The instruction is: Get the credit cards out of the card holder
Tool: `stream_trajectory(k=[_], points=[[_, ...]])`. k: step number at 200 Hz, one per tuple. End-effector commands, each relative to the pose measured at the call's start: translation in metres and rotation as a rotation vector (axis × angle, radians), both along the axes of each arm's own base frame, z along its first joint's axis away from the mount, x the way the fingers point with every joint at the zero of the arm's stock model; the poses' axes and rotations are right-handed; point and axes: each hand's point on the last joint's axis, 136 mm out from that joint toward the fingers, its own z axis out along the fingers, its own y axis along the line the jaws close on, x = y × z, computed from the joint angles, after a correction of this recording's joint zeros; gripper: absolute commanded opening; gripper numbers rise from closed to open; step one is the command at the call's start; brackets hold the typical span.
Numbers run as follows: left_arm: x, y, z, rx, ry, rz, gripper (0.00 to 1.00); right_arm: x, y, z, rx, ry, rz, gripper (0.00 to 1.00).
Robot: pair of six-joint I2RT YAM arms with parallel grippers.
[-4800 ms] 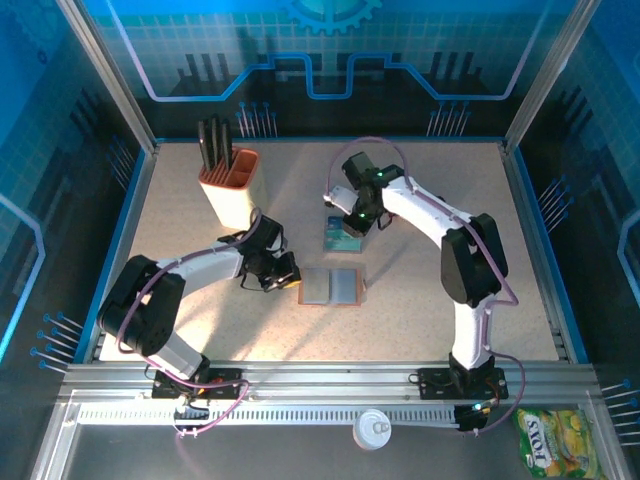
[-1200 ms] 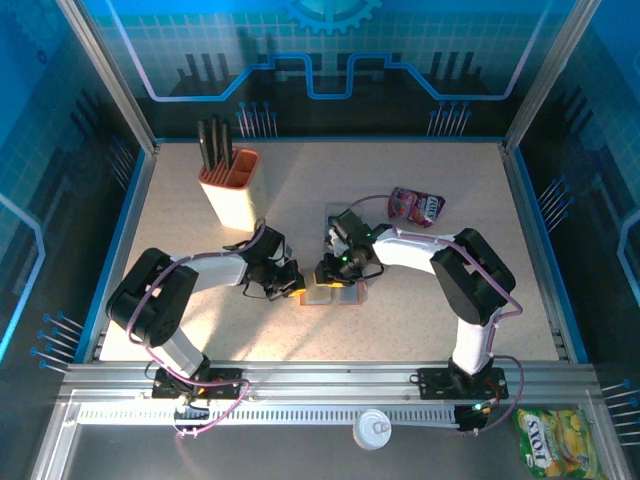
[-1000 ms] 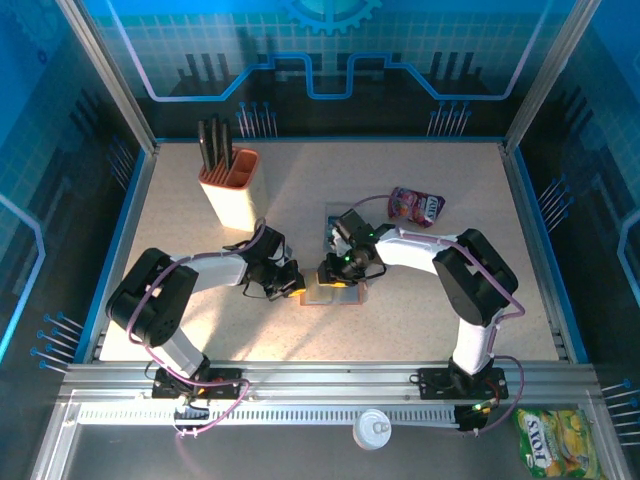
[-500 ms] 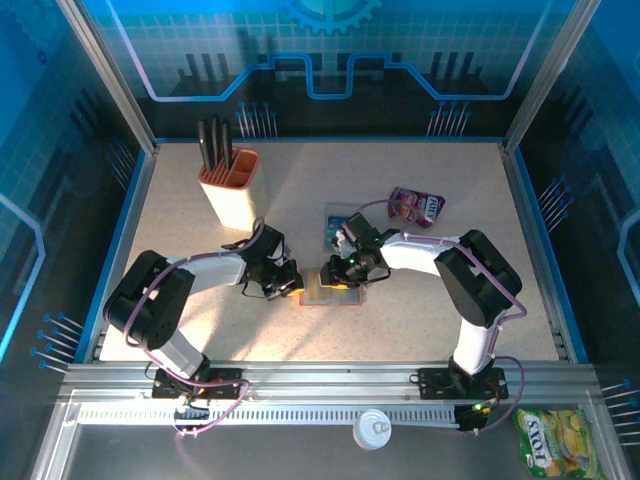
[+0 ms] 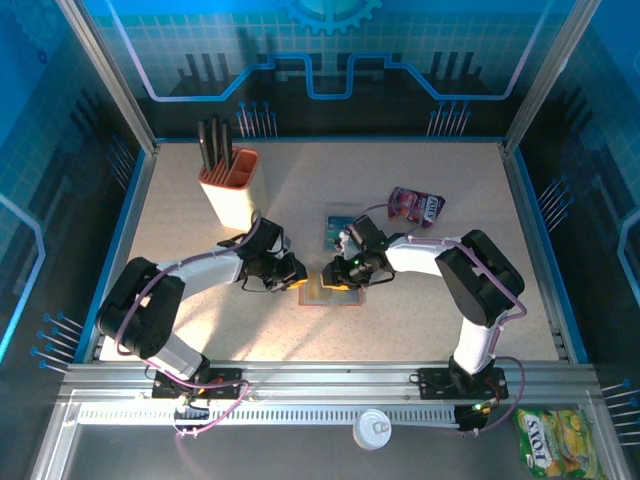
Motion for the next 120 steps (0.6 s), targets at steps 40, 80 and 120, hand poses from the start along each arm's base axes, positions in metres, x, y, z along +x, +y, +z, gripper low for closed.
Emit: stream_trajectory(k=[40,80,120], points=[[0.003,-0.028,0.012,-0.049,0.001,-0.054,0.22,0.001,-0.004,-0.001,0.052,0.005,-0.011,0.36],[0.001,-0.032,0.000,-0.056,0.031,-0.056,0.24,0.004,-0.002,0.002,0.082,-0.001,-0.020,0.35],[-0.001,-0.031,-0.010,-0.044,0.047,-0.050,0.27,-0.002,-0.006,-0.005,0.093,0.021,-0.025,0.35]])
